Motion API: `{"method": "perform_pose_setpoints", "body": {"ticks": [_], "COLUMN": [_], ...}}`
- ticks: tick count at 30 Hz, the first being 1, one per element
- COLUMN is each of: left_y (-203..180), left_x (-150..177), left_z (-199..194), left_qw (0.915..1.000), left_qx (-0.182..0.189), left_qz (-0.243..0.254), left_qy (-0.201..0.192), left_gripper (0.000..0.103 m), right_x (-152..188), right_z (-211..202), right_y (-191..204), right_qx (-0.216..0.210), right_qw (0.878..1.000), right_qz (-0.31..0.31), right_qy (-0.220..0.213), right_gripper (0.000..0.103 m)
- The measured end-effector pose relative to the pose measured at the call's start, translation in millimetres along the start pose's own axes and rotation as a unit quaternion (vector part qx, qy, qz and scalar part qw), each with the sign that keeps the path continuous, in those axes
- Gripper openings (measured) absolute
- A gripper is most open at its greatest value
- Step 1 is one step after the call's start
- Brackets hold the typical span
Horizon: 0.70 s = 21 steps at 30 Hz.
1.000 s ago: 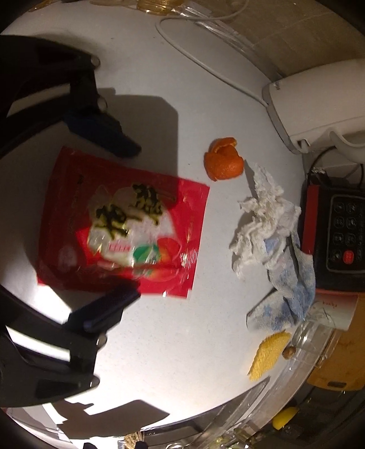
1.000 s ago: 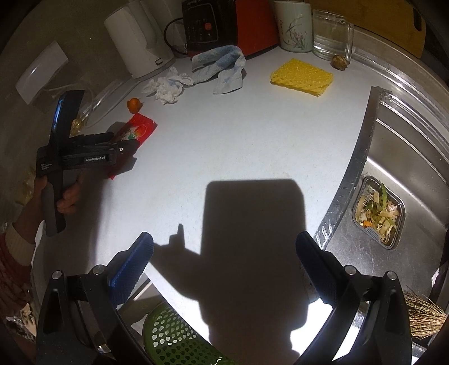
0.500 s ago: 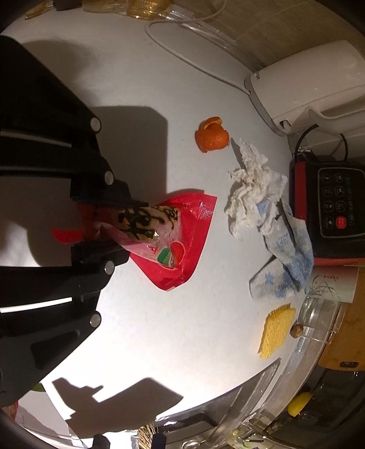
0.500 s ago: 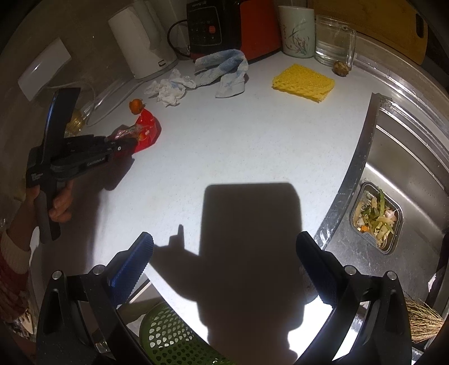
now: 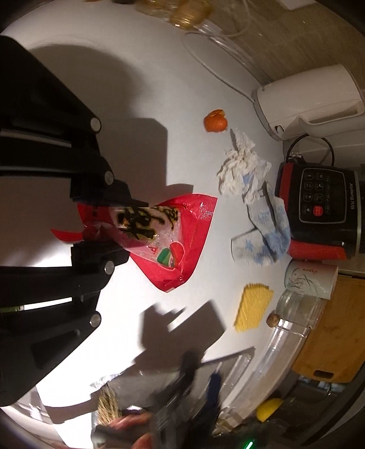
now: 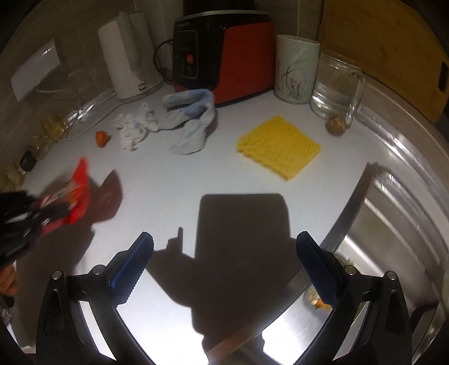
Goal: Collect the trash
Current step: 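Grasp the yellow mesh sponge with the right tool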
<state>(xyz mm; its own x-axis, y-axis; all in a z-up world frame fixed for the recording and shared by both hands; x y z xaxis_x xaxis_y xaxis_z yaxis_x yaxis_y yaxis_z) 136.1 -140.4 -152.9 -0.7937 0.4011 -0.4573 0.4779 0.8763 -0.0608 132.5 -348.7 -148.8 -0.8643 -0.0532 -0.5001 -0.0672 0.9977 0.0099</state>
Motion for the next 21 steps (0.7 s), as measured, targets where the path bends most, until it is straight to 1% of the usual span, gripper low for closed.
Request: {"method": "perform_pose_setpoints", "body": {"ticks": [5,11,14,16,17,19,21], "left_y": [-30.4,-53.6,-61.0,-64.4,-64.9,-67.6,-68.7], "left_x": [8.8,14.1,16.5,18.1,18.3,19.8,20.5], "left_z": [-13.6,-24.3,-29.7,-31.2,-31.3,-33.3,-34.4], "left_qw": [0.9983,0.9956,0.9944,0.9939,0.9936,0.993,0.9922], "left_qx": [0.009,-0.003,-0.012,-0.021,-0.024,-0.029,-0.031], "left_qz": [-0.058,-0.094,-0.105,-0.108,-0.11,-0.114,-0.121], "left_qy": [-0.001,0.001,0.001,0.003,0.004,0.005,0.007], "left_gripper": [0.018,0.018,0.018,0.018,0.018,0.018,0.018], "right_x": [-33.8,-71.8,-83.0,-88.8,-91.4,-95.5,-97.8], "right_z": [33.6,69.0,81.3,88.8,92.8,97.0,98.5], "right_y": [-34.0,-60.0,-65.9,-70.1,-72.6,-75.8,-79.3], "right_qx": [-0.004,-0.016,-0.028,-0.029,-0.033,-0.035,-0.034], "right_qw": [0.999,0.996,0.994,0.993,0.993,0.993,0.992], "right_qz": [-0.047,-0.09,-0.107,-0.113,-0.115,-0.115,-0.118], "right_qy": [0.008,0.008,0.008,0.012,0.015,0.016,0.015], "right_gripper": [0.1,0.1,0.1,0.095,0.09,0.087,0.078]}}
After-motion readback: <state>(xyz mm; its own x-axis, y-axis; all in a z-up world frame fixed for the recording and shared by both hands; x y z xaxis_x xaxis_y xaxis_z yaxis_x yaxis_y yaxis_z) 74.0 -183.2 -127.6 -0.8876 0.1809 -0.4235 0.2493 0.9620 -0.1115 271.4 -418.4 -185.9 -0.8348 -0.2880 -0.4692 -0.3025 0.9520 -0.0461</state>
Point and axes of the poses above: each gripper's, at about its wrist camera, not at the fingertips, and z roughly the way its jaws point, y to its left, x to its underside, the point moved 4 cm from there along z, roughly the way its jaws point, and after that the axes turned 5 degrees about y, right-handed, at the moved point
